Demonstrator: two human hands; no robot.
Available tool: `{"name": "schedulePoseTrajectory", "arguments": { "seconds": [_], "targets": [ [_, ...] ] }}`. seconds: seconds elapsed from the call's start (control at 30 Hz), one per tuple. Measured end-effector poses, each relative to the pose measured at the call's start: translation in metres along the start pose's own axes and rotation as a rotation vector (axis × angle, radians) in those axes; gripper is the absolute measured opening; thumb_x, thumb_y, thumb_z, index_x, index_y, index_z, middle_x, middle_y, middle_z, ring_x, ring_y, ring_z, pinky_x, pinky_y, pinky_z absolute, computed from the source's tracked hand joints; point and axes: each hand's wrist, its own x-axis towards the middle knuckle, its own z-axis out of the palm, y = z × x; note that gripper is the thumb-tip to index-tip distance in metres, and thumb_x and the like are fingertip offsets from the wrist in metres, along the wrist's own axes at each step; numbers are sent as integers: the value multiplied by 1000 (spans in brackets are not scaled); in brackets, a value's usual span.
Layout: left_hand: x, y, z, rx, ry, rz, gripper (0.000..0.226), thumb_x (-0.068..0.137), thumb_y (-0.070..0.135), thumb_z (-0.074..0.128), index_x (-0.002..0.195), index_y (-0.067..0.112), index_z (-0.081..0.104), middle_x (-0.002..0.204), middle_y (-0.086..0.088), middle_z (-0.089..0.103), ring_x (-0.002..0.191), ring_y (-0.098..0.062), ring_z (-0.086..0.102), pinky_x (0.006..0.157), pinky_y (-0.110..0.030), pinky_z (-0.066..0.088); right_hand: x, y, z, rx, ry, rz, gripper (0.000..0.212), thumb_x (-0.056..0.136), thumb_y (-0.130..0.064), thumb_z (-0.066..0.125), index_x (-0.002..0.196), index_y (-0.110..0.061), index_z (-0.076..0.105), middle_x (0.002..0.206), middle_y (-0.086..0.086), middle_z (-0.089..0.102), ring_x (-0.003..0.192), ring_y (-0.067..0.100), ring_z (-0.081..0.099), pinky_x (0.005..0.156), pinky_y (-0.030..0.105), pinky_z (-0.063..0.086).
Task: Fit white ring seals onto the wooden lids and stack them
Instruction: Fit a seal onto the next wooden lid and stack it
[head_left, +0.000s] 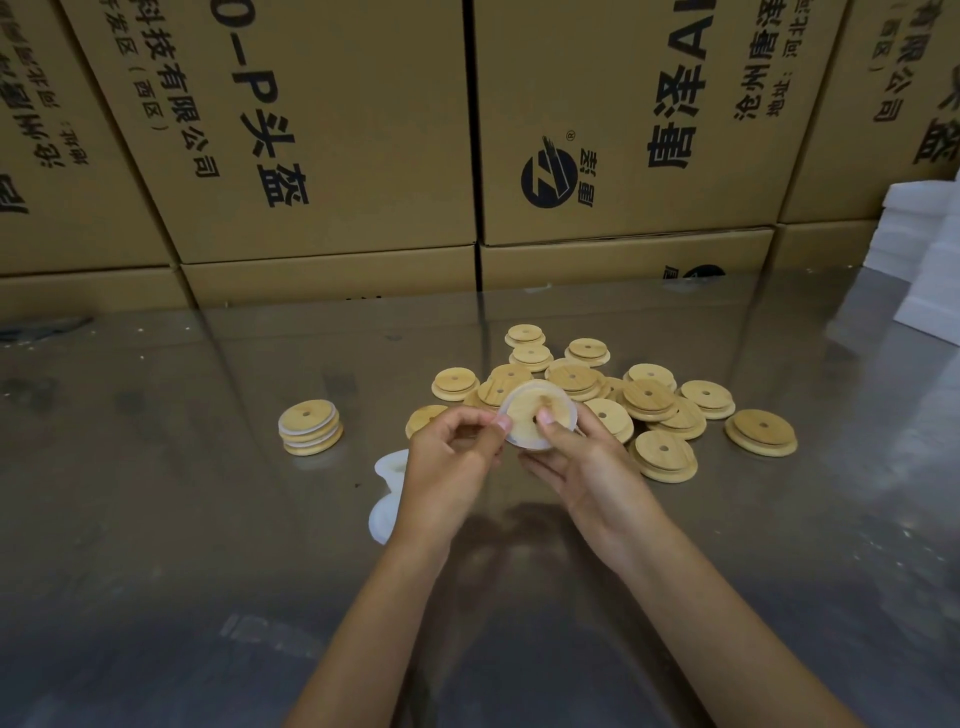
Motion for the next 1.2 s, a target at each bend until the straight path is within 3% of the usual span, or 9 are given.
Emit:
{"name": "schedulePoseTrajectory", "arguments": {
  "seconds": [0.17,0.27,0.37,0.53,0.67,0.87,0.97,1.1,1.2],
  "targets": [
    [0,-1,2,7,17,-6,6,91,12,66,87,7,65,79,9,72,78,-14,70,74,-27,59,0,2,0,7,56,17,30,90,-4,64,119,-4,62,119,18,70,113,28,67,104,39,49],
    [1,-4,0,53,47,29,5,91,9,65,86,9,65,82,10,72,84,-12,69,77,-27,57,0,1,0,-109,77,93,28,82,3,66,110,-2,63,101,16,71,92,24,67,83,33,52],
    [0,-5,-1,162,15,94,7,90,10,65,84,13,67,83,14,71,82,-5,67,73,-15,52,-3,0,1,-333,82,136,30,79,1,67,107,-10,67,89,8,71,84,22,64,73,32,49],
    [1,-9,0,281,0,160,6,86,18,72,82,14,68,83,7,72,79,-5,68,71,-16,53,-4,-4,1,-429,30,111,17,88,-15,70,104,-17,75,107,12,74,104,25,69,88,36,53],
    [5,-8,-5,252,-2,122,11,87,22,72,76,21,68,76,16,71,75,0,66,67,-12,49,-6,-5,1,-390,-44,73,17,95,-16,64,108,-16,74,110,12,73,96,18,66,86,34,49],
    [9,-3,-10,165,-82,35,13,89,20,69,79,10,70,76,6,72,79,-16,69,82,-35,57,-2,-7,-6,-343,-72,35,17,96,-17,61,107,-14,74,116,16,69,100,21,65,88,36,50],
    [7,-2,-8,131,-113,39,14,89,17,68,81,6,70,76,3,72,78,-14,69,79,-31,58,0,-10,-12,-282,-75,21,19,96,-18,61,108,-10,73,118,20,68,106,30,66,95,42,51],
    [4,-2,-4,126,-131,83,14,89,17,68,82,5,68,76,2,72,73,-11,67,67,-22,55,3,-12,-18,-236,-61,34,22,96,-20,60,111,-9,72,118,16,70,108,26,67,99,43,51],
    [2,-1,-2,144,-150,104,16,89,21,68,83,6,68,73,3,70,67,-14,66,63,-21,53,6,-15,-20,-178,-24,45,22,97,-18,58,112,-8,71,116,15,71,107,25,66,89,35,54]
  ]
}}
